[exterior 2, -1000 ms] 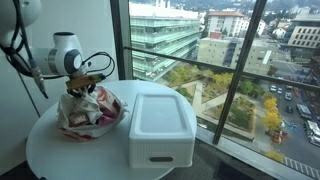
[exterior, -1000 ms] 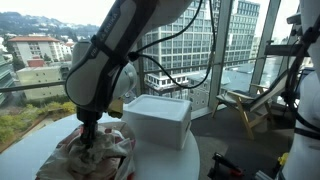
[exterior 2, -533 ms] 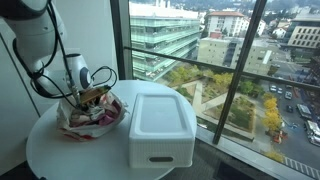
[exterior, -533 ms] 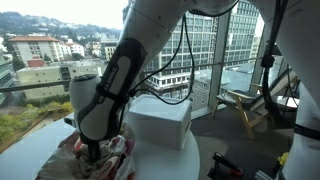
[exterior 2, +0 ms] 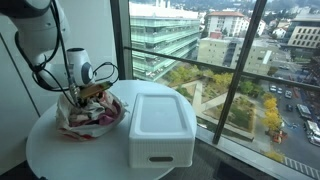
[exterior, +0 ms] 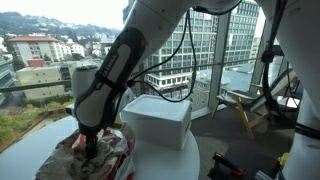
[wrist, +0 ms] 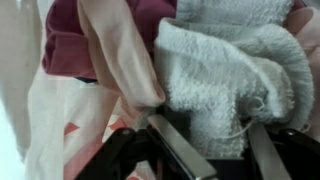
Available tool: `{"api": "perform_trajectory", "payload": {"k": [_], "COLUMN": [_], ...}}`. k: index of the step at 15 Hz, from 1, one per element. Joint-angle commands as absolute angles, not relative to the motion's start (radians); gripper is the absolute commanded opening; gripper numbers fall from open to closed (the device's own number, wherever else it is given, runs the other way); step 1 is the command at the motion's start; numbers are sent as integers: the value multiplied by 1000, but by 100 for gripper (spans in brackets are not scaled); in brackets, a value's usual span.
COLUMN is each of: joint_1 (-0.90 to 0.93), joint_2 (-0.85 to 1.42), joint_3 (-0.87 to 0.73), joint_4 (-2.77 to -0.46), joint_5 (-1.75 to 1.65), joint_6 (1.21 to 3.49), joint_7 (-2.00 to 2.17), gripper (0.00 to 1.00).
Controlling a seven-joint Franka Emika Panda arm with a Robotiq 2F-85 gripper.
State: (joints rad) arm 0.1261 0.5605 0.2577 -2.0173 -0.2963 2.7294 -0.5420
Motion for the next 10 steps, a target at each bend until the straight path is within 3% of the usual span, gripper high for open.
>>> {"api": "perform_trajectory", "payload": {"k": [1, 2, 6, 10], "joint_1": [-15, -54, -249, -118], "joint_2": [399, 369, 253, 205], "joint_3": [366, 400, 577, 435], "joint_4": [-2153, -2173, -2238, -2280], "joint_5": [-144, -85, 247, 327], "joint_6": [2729, 2715, 2548, 2337], "joint_7": [-610, -642, -862, -1015], "gripper": [94, 99, 100, 99]}}
